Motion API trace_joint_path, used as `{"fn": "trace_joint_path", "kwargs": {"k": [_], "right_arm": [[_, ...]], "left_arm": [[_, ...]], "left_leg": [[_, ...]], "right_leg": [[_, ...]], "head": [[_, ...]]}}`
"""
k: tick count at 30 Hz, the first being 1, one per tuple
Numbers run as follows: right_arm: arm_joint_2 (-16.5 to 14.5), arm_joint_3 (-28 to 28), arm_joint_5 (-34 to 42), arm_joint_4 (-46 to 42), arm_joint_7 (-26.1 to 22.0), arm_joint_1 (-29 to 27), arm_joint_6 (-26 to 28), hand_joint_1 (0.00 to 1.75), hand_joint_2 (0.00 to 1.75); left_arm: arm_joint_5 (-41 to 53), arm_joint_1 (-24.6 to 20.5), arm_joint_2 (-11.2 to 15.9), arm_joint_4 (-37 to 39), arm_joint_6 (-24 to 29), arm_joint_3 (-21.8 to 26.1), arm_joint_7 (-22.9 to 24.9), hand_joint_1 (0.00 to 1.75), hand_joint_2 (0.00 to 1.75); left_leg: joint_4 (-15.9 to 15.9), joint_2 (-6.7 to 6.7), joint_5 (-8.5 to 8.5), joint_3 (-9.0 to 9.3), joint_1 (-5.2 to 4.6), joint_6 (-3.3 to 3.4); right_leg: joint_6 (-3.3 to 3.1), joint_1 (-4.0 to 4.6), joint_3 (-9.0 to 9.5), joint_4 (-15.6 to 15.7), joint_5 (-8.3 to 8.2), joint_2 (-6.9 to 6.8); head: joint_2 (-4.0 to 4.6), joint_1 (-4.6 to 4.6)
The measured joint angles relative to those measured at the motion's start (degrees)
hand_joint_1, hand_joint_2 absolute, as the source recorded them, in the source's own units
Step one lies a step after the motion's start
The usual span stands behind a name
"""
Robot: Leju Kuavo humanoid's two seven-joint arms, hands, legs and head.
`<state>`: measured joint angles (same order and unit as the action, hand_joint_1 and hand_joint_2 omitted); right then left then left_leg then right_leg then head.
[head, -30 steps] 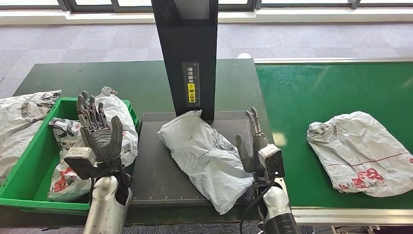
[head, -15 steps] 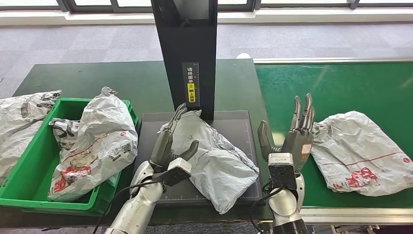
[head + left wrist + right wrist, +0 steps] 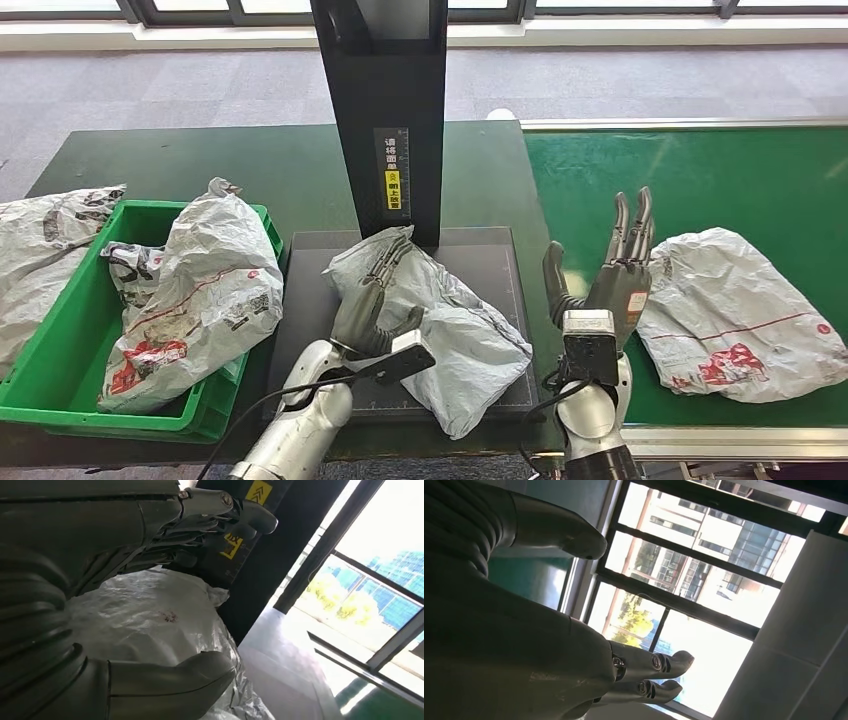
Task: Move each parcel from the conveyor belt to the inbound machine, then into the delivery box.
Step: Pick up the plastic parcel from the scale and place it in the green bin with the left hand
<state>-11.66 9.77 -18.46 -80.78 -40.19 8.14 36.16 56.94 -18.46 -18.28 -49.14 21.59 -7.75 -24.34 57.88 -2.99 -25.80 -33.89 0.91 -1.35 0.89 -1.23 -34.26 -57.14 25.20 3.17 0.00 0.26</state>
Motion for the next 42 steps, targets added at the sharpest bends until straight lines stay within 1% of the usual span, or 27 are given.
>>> {"fn": "trace_joint_path", "kwargs": {"k": [5, 11, 12, 15, 16, 20, 26, 29, 33, 36, 38, 40, 42], "right_arm": [[0.22, 0.00, 0.31, 0.00, 0.00, 0.02, -0.91, 0.00, 1.75], [0.53, 0.00, 0.62, 0.02, 0.00, 0.02, -0.94, 0.00, 1.75], [0.59, 0.00, 0.73, 0.02, 0.00, 0.01, -0.92, 0.00, 1.75], [0.83, 0.00, 1.05, 0.02, 0.00, -0.02, -0.68, 0.00, 1.75], [0.92, 0.00, 1.22, 0.02, 0.00, -0.03, -0.56, 0.00, 1.75], [1.15, 0.00, 1.87, 0.02, 0.00, -0.03, -0.24, 0.00, 1.75], [1.38, 0.00, 2.26, 0.04, 0.00, -0.02, -0.08, 0.00, 1.75], [1.42, 0.00, 2.58, 0.06, 0.00, 0.05, -0.13, 0.00, 1.75], [1.43, 0.00, 2.75, 0.25, 0.02, 0.26, -0.38, 0.00, 1.75], [1.48, 0.00, 2.90, 0.47, 0.02, 0.46, -0.42, 0.00, 1.75], [1.51, 0.00, 2.93, 0.62, 0.01, 0.59, -0.42, 0.00, 1.75], [1.52, 0.01, 2.92, 0.75, 0.01, 0.65, -0.43, 0.00, 1.75], [1.52, 0.02, 2.87, 0.93, 0.00, 0.70, -0.47, 0.00, 1.75]], "left_arm": [[6.49, -1.30, -0.33, 5.12, 0.09, -0.48, 4.58, 0.00, 1.75], [8.70, -2.73, -0.72, 9.46, -0.09, -1.05, 5.96, 0.00, 1.75], [9.05, -2.94, -0.78, 10.07, -0.16, -1.10, 6.10, 0.09, 1.75], [10.49, -3.62, -0.95, 12.12, -0.92, -1.26, 6.52, 1.39, 1.75], [11.01, -3.94, -0.99, 12.89, -1.34, -1.32, 6.70, 1.74, 1.75], [12.52, -5.35, -1.10, 15.67, -2.80, -1.66, 7.13, 1.75, 1.75], [13.57, -6.84, -1.16, 17.74, -3.11, -2.26, 7.93, 1.75, 1.75], [15.07, -7.53, -1.19, 18.59, -3.06, -2.36, 9.56, 1.75, 1.75], [18.84, -8.31, -1.27, 19.46, -2.05, -3.22, 14.08, 1.75, 1.75], [21.88, -8.56, -1.46, 19.93, 0.13, -4.07, 17.79, 1.75, 1.75], [24.40, -8.54, -1.61, 20.06, 2.77, -4.56, 20.44, 1.75, 1.75], [27.36, -8.34, -1.66, 19.97, 6.91, -5.10, 23.46, 1.75, 1.75], [29.28, -7.91, -1.61, 19.44, 12.29, -5.56, 26.45, 1.75, 1.75]], "left_leg": [[0.00, 0.00, 0.00, 0.00, 0.00, 0.00], [0.00, -0.01, 0.00, -0.01, 0.00, 0.00], [0.00, -0.01, 0.00, -0.01, 0.00, 0.00], [0.00, -0.01, 0.00, -0.01, 0.00, 0.00], [0.00, -0.02, 0.00, -0.01, 0.00, 0.00], [0.00, -0.03, 0.00, -0.01, 0.00, 0.00], [0.00, -0.07, 0.00, 0.00, 0.00, 0.00], [0.00, -0.08, 0.00, 0.02, 0.00, 0.00], [0.00, -0.07, 0.00, 0.07, 0.00, 0.00], [0.00, -0.07, 0.00, 0.08, 0.00, 0.00], [0.00, -0.07, 0.00, 0.09, 0.00, 0.00], [0.00, -0.07, 0.01, 0.08, 0.00, 0.00], [0.00, -0.07, 0.02, 0.08, 0.00, 0.00]], "right_leg": [[0.00, 0.00, 0.00, 0.00, 0.00, 0.00], [0.00, 0.00, 0.00, 0.00, 0.00, -0.01], [0.00, 0.00, 0.00, 0.00, 0.00, -0.01], [0.00, 0.00, 0.00, 0.00, 0.00, -0.02], [0.00, 0.00, 0.00, 0.00, 0.00, -0.03], [0.00, 0.00, 0.02, 0.00, 0.00, -0.04], [0.00, 0.00, 0.07, 0.00, 0.00, -0.08], [0.00, 0.00, 0.10, 0.00, 0.00, -0.08], [0.00, 0.01, 0.15, 0.00, 0.00, -0.08], [0.00, 0.01, 0.16, 0.00, 0.00, -0.08], [0.00, 0.01, 0.16, -0.01, 0.00, -0.08], [0.00, 0.01, 0.15, -0.02, 0.00, -0.08], [0.00, 0.01, 0.14, -0.02, 0.00, -0.08]], "head": [[0.00, 0.01], [0.00, 0.00], [0.00, 0.00], [0.00, 0.01], [0.00, 0.01], [0.00, 0.02], [0.00, 0.02], [0.00, 0.02], [0.00, 0.02], [0.00, 0.02], [0.00, 0.02], [0.00, 0.02], [0.00, 0.02]]}}
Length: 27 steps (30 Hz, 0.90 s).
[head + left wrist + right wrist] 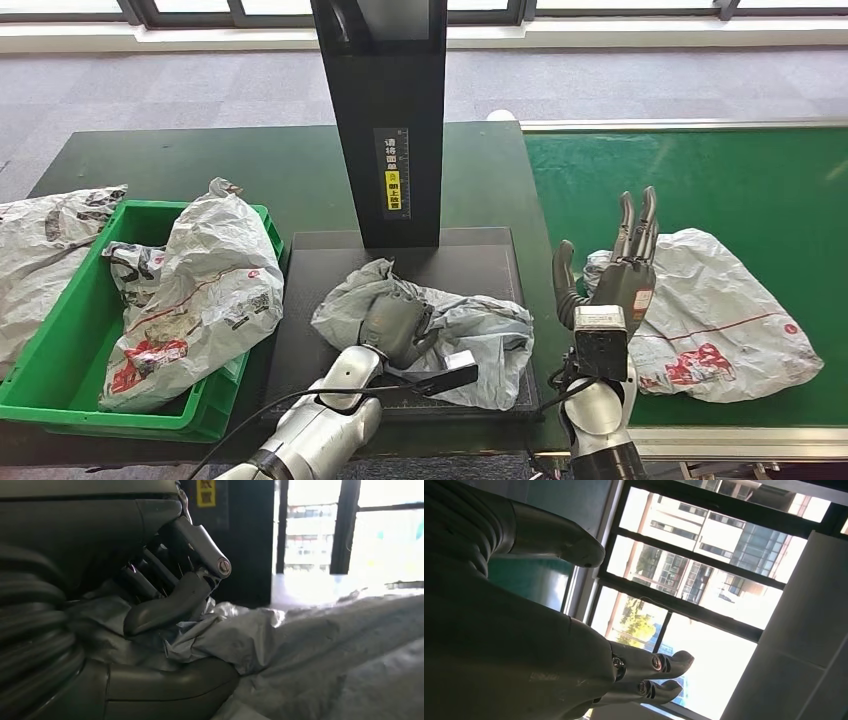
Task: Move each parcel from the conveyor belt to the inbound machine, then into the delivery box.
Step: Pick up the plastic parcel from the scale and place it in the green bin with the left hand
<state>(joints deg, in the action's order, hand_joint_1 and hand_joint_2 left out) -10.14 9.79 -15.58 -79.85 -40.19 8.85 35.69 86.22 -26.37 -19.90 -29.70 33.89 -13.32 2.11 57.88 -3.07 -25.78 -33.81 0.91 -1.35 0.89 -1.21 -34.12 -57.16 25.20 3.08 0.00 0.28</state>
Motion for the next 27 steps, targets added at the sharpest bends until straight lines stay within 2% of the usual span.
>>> {"fn": "trace_joint_path", "kwargs": {"k": [3, 9, 12, 16, 21, 23, 27], "right_arm": [[0.00, 0.01, -0.04, 0.30, 0.00, 0.11, -0.04, 0.00, 1.75], [0.00, 0.01, -0.12, 0.56, 0.00, 0.17, -0.04, 0.00, 1.75], [-0.01, 0.01, -0.19, 0.73, 0.00, 0.24, -0.12, 0.00, 1.75], [-0.02, 0.19, 0.04, 1.22, 0.01, 0.57, -0.06, 0.00, 1.75], [0.01, 1.49, 1.17, 1.84, 0.01, 1.44, 1.09, 0.00, 1.75], [0.03, 1.91, 1.53, 2.02, 0.02, 1.53, 1.57, 0.00, 1.75], [0.04, 2.07, 1.89, 2.18, 0.01, 1.54, 2.14, 0.00, 1.75]], "left_arm": [[0.51, 0.35, 0.15, -1.01, 5.13, -0.44, 2.23, 1.75, 1.75], [0.53, 0.61, 0.31, -1.94, 5.94, -1.08, 2.77, 1.75, 1.75], [0.53, 2.32, 1.40, -6.92, 6.04, -2.65, 6.50, 1.75, 1.75], [0.56, 4.65, 4.91, -18.95, 6.16, -7.78, 13.02, 1.75, 1.75], [0.57, 5.50, 11.71, -35.17, 6.18, -14.75, 20.95, 1.75, 1.75], [0.58, 5.62, 14.01, -40.79, 6.18, -16.48, 21.40, 1.75, 1.75], [0.58, 6.52, 16.78, -49.04, 6.18, -17.10, 18.74, 1.75, 1.75]], "left_leg": [[0.00, -0.06, 0.01, -0.02, 0.00, 0.00], [0.00, -0.11, 0.01, -0.07, 0.00, 0.01], [0.00, -0.09, 0.01, -0.11, 0.00, 0.00], [-0.01, -0.17, 0.03, -0.16, 0.02, -0.01], [-0.01, -0.16, 0.06, -0.18, 0.04, -0.05], [-0.01, -0.18, 0.07, -0.19, 0.04, -0.06], [-0.01, -0.17, 0.07, -0.19, 0.04, -0.06]], "right_leg": [[0.00, 0.00, 0.00, -0.01, 0.00, -0.08], [0.01, -0.01, -0.01, 0.00, 0.01, -0.12], [0.01, -0.01, -0.06, -0.01, 0.01, -0.08], [0.00, 0.01, -0.10, -0.03, 0.01, -0.17], [-0.02, 0.03, -0.17, -0.09, 0.02, -0.16], [-0.03, 0.03, -0.17, -0.10, 0.02, -0.18], [-0.03, 0.00, -0.17, -0.10, 0.02, -0.18]], "head": [[0.00, -0.01], [0.00, -0.01], [0.00, -0.01], [0.00, 0.00], [0.00, 0.01], [0.00, 0.01], [0.00, 0.01]]}}
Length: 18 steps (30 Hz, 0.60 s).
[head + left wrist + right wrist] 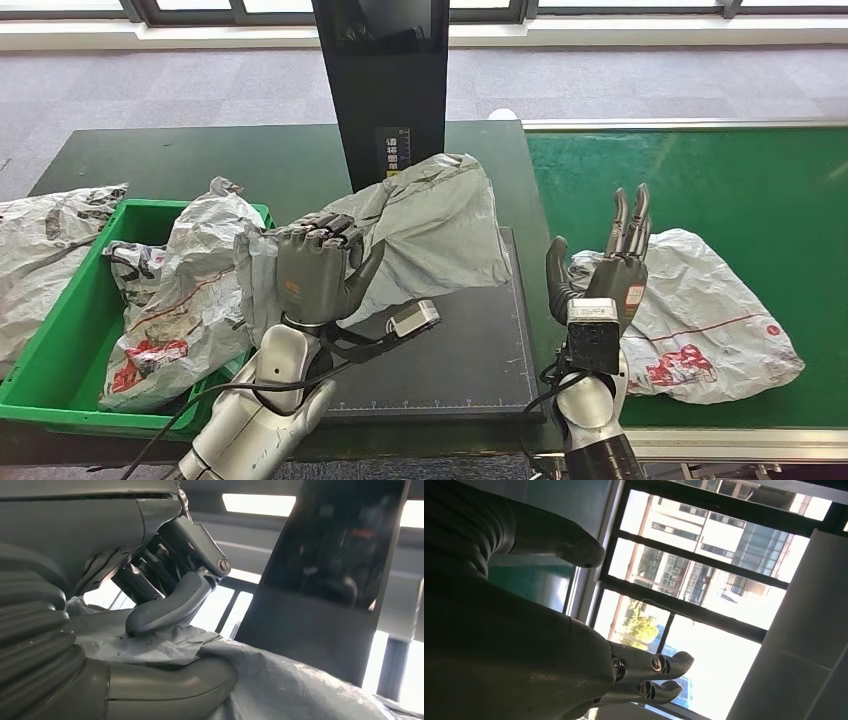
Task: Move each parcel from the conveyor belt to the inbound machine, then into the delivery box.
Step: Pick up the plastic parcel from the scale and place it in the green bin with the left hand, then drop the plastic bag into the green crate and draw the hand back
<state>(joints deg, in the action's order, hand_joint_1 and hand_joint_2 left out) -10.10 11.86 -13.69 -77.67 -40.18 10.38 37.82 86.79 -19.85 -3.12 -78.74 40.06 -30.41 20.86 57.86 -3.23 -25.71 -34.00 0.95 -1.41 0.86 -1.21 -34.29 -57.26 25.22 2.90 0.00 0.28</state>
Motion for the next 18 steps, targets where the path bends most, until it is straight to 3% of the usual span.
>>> {"fn": "trace_joint_path", "kwargs": {"k": [8, 18], "right_arm": [[0.10, 0.89, 0.36, 0.17, 0.00, -0.02, 0.68, 0.00, 1.75], [0.11, 0.91, 0.36, 0.21, 0.00, -0.02, 0.73, 0.00, 1.75]], "left_arm": [[0.00, 2.99, 1.08, -8.07, 0.00, 3.76, -7.30, 1.75, 1.75], [0.00, 4.06, 0.92, -10.37, -0.01, 5.97, -7.86, 1.75, 1.75]], "left_leg": [[0.00, 0.01, 0.00, 0.01, -0.01, 0.00], [0.00, 0.01, 0.02, 0.01, -0.01, -0.02]], "right_leg": [[0.00, 0.01, -0.01, 0.02, 0.00, 0.00], [0.00, 0.01, -0.01, 0.01, 0.00, 0.00]], "head": [[0.00, 0.00], [0.00, 0.00]]}}
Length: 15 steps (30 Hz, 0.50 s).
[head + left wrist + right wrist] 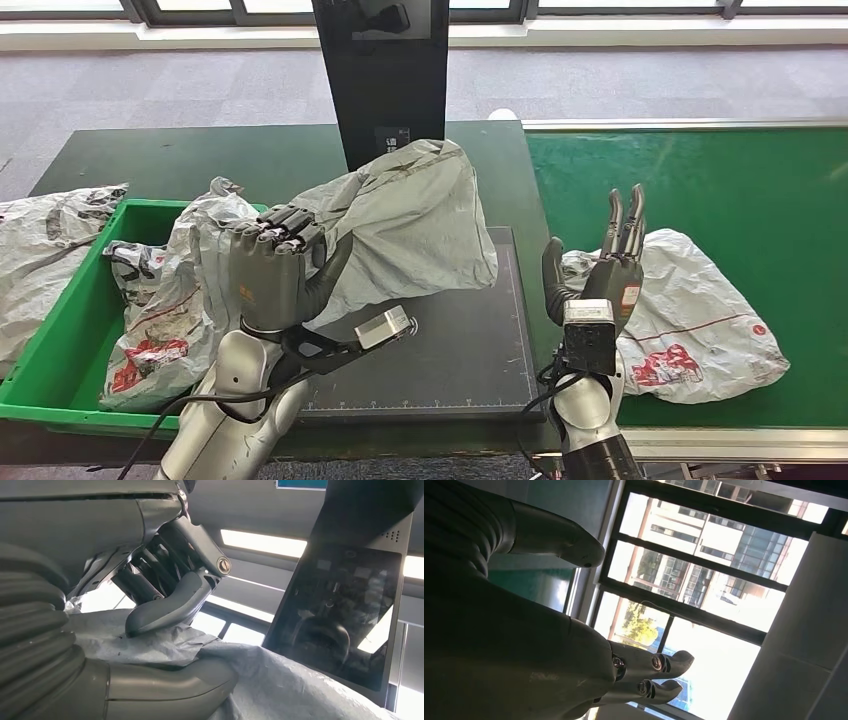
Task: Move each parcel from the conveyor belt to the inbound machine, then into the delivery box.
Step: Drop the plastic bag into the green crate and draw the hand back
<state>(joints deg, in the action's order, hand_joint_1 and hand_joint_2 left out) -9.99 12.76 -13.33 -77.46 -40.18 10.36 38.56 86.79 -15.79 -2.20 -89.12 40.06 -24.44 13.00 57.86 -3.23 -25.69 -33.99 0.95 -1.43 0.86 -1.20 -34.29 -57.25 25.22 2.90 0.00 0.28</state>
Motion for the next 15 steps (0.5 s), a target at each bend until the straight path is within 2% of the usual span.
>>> {"fn": "trace_joint_path", "kwargs": {"k": [8, 11, 15], "right_arm": [[0.00, 0.00, 0.00, 0.02, -0.01, 0.00, 0.00, 0.00, 1.75], [0.00, 0.00, 0.02, 0.02, -0.01, -0.02, 0.04, 0.00, 1.75], [0.04, 0.00, 0.01, 0.02, -0.01, -0.26, 0.20, 0.00, 1.75]], "left_arm": [[0.00, 0.13, -0.06, -0.28, -0.01, 0.26, -0.64, 1.75, 1.75], [0.00, 1.49, -1.70, -1.40, -0.01, 2.81, -6.37, 1.75, 1.75], [-0.59, 3.76, -7.22, -4.28, -0.01, 13.25, -18.13, 1.75, 1.75]], "left_leg": [[0.00, 0.00, 0.00, 0.00, 0.00, 0.00], [0.00, 0.01, 0.00, 0.00, 0.00, 0.00], [0.00, 0.02, -0.01, -0.01, 0.00, 0.00]], "right_leg": [[0.00, 0.00, 0.00, 0.00, 0.00, 0.00], [0.00, 0.00, 0.00, 0.00, 0.00, 0.02], [0.00, 0.00, -0.01, 0.01, 0.00, 0.03]], "head": [[0.00, 0.00], [0.00, 0.00], [0.00, 0.00]]}}
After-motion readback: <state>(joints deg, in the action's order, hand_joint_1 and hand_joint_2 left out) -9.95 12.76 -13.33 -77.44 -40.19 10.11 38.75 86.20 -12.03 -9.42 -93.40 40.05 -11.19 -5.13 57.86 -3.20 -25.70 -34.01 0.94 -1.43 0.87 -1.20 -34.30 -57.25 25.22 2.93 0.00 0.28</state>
